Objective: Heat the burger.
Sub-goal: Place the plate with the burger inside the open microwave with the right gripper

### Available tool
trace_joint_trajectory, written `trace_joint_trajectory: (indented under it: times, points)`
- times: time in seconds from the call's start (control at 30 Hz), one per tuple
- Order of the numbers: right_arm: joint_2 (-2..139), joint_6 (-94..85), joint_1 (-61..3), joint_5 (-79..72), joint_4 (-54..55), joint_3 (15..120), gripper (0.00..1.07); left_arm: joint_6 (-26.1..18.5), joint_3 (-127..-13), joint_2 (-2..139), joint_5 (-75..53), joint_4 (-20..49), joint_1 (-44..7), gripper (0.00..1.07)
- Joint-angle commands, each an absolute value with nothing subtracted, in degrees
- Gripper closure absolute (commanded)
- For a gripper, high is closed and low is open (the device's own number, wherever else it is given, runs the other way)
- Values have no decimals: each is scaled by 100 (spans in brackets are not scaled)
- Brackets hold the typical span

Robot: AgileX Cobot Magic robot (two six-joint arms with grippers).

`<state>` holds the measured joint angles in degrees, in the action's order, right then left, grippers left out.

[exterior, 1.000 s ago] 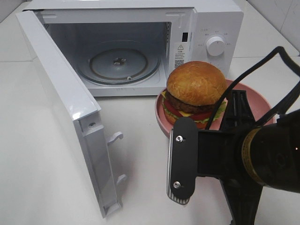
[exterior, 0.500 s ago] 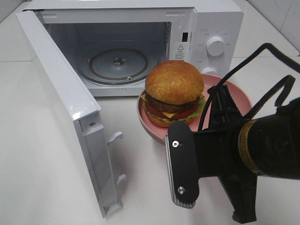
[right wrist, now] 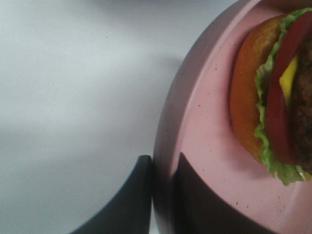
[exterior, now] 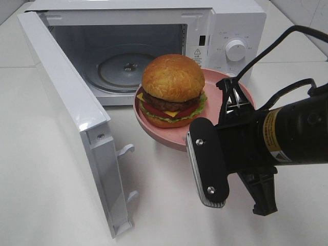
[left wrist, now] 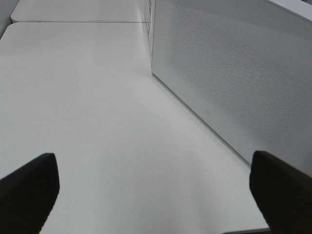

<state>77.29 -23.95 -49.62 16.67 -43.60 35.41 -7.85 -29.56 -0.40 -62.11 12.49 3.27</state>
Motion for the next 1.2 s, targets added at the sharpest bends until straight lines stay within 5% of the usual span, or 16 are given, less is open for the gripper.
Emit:
trace_joint_trajectory:
  times: [0.03, 0.7, 1.2]
  points:
    - [7672, -2956, -4807, 1243, -4211, 3581, 105, -785, -2956, -103, -6131, 1272, 327, 9]
    - [7706, -7626, -3976, 315, -355, 3587, 105, -785, -2956, -103, -6131, 1272, 327, 9]
    - [8377, -9207, -3976, -109, 1220, 3667, 105, -785, -2956, -103, -6131, 1272, 327, 9]
